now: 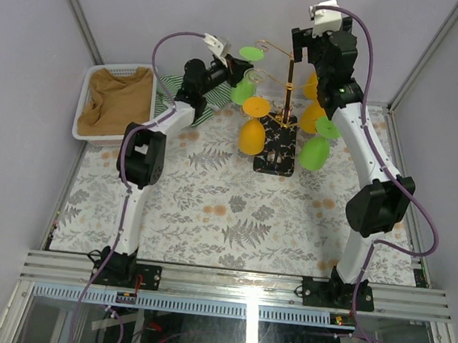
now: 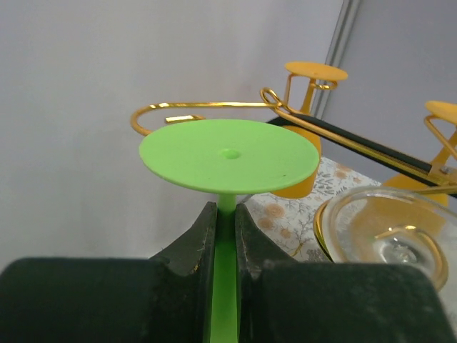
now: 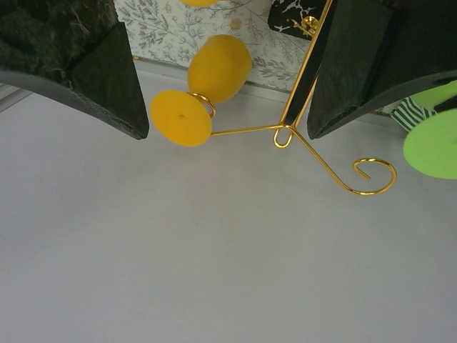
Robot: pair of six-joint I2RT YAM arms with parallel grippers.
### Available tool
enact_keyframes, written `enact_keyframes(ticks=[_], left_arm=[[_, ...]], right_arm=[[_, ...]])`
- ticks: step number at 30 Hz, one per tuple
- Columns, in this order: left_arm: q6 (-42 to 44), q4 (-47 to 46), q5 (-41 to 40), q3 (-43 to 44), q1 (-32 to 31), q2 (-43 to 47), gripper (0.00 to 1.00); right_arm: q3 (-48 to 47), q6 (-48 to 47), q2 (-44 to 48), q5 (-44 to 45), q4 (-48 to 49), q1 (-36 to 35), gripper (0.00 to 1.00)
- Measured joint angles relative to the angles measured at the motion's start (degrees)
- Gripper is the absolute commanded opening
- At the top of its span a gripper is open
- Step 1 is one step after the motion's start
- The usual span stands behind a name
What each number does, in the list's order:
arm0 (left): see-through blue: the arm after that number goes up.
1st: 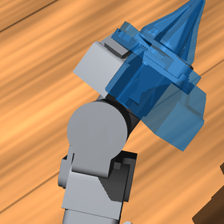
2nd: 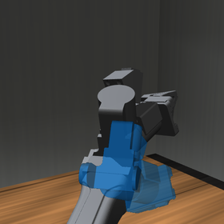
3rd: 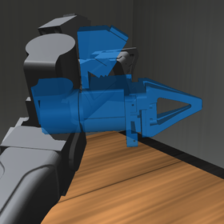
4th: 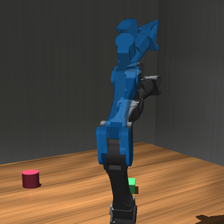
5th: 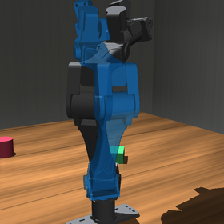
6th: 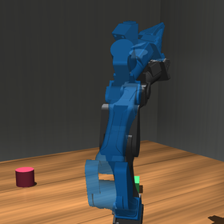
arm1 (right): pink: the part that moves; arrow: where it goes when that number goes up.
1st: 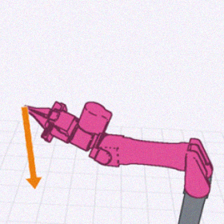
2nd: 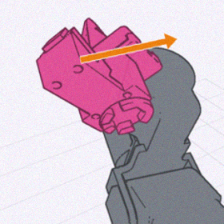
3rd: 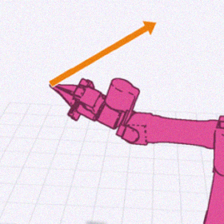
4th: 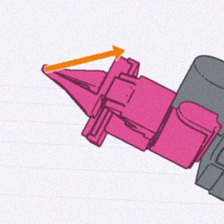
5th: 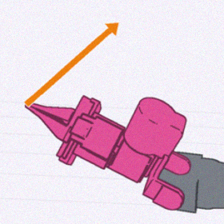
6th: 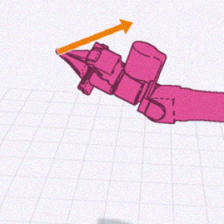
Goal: Place the wine glass upside down on the wine glass rack
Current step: Move the wine rack to the center of the board.
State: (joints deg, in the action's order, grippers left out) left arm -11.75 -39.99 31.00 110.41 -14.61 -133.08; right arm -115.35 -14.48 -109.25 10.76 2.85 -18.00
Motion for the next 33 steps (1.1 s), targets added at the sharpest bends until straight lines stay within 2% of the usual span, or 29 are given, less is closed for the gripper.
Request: enact_keyframes(ticks=[9, 20, 26, 33], left_arm=[[-0.5, -3.3, 0.1, 0.4, -1.2, -4.7, 0.0], [0.5, -4.0, -3.5, 0.5, -1.2, -4.9, 0.0], [2.2, -3.0, -8.8, -6.9, -0.5, 1.5, 0.0], [3.6, -2.4, -14.4, -16.2, 2.4, 12.4, 0.0]], right_arm=[[1.6, -1.6, 0.0, 0.0, 2.6, 0.0, 0.99], [2.1, -1.2, 0.0, 0.5, 2.3, 0.0, 0.99], [3.1, 0.2, 1.1, 1.2, 1.3, 0.0, 0.99], [9.4, 1.2, 9.8, -1.8, -0.5, 0.1, 0.99]])
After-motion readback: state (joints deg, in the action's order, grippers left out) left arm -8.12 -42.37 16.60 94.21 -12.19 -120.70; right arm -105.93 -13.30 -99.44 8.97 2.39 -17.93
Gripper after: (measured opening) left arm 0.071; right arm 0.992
